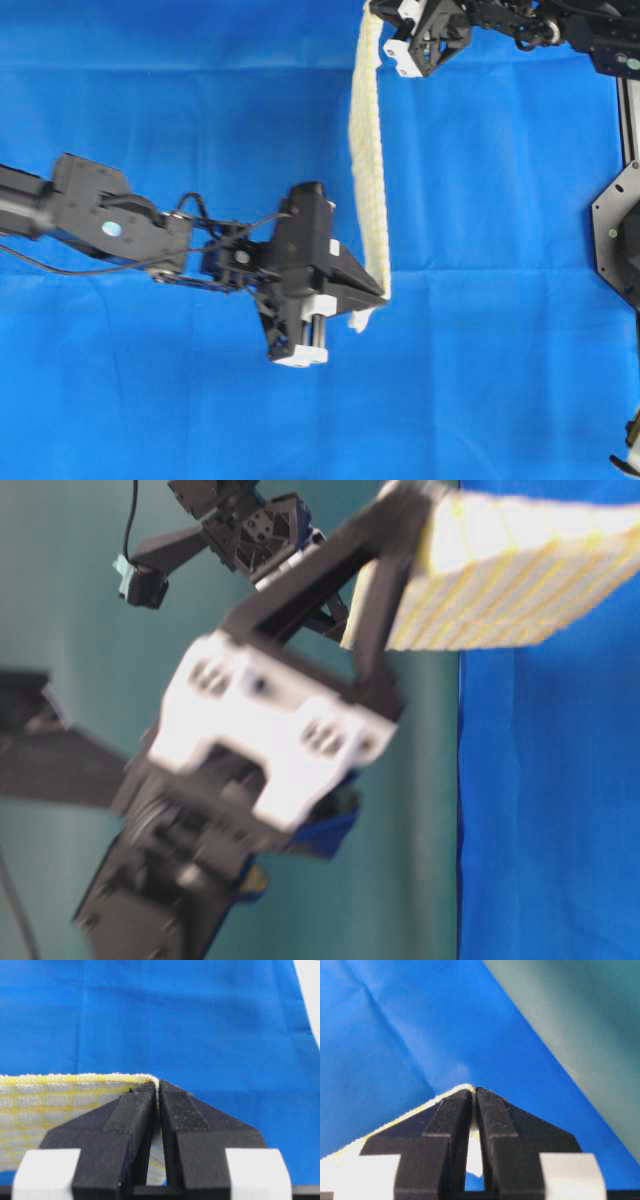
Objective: Fold the yellow towel.
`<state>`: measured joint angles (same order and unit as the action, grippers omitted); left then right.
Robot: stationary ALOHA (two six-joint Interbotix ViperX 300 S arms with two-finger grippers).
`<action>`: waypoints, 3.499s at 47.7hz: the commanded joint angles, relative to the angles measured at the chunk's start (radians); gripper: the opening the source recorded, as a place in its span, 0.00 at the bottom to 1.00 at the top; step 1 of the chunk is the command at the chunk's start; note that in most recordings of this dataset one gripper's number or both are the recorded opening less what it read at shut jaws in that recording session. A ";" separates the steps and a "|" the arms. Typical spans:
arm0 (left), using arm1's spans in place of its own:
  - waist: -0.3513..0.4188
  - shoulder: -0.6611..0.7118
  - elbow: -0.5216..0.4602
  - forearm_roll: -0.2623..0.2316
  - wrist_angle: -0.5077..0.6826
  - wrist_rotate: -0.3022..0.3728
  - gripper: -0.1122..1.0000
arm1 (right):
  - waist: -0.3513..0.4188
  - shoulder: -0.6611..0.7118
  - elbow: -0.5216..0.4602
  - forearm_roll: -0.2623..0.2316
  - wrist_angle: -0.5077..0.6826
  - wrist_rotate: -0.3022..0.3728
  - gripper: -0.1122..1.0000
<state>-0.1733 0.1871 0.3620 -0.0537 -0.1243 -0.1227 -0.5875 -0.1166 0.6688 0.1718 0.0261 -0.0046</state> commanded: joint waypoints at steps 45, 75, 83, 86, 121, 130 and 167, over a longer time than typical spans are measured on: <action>-0.057 -0.008 0.204 -0.011 -0.219 -0.083 0.12 | 0.049 0.186 -0.170 -0.008 0.029 -0.006 0.13; -0.084 -0.048 0.304 -0.011 -0.256 -0.149 0.12 | 0.097 0.267 -0.236 -0.008 0.029 -0.006 0.13; -0.084 -0.048 0.301 -0.011 -0.244 -0.149 0.16 | 0.112 0.270 -0.239 -0.011 0.028 -0.017 0.13; -0.084 -0.046 0.301 -0.011 -0.244 -0.150 0.29 | 0.120 0.273 -0.245 -0.011 0.028 -0.025 0.13; -0.031 -0.325 0.354 0.002 0.015 -0.127 0.57 | 0.167 0.048 -0.130 -0.018 0.026 -0.061 0.67; 0.038 -0.382 0.413 0.002 -0.006 -0.127 0.57 | 0.219 -0.091 0.005 -0.015 -0.034 -0.055 0.67; 0.179 -0.446 0.495 0.002 -0.083 -0.006 0.69 | 0.410 -0.287 0.225 0.002 -0.166 -0.040 0.67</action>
<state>0.0000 -0.2408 0.8698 -0.0537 -0.1979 -0.1304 -0.1795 -0.3942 0.9112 0.1718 -0.1227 -0.0460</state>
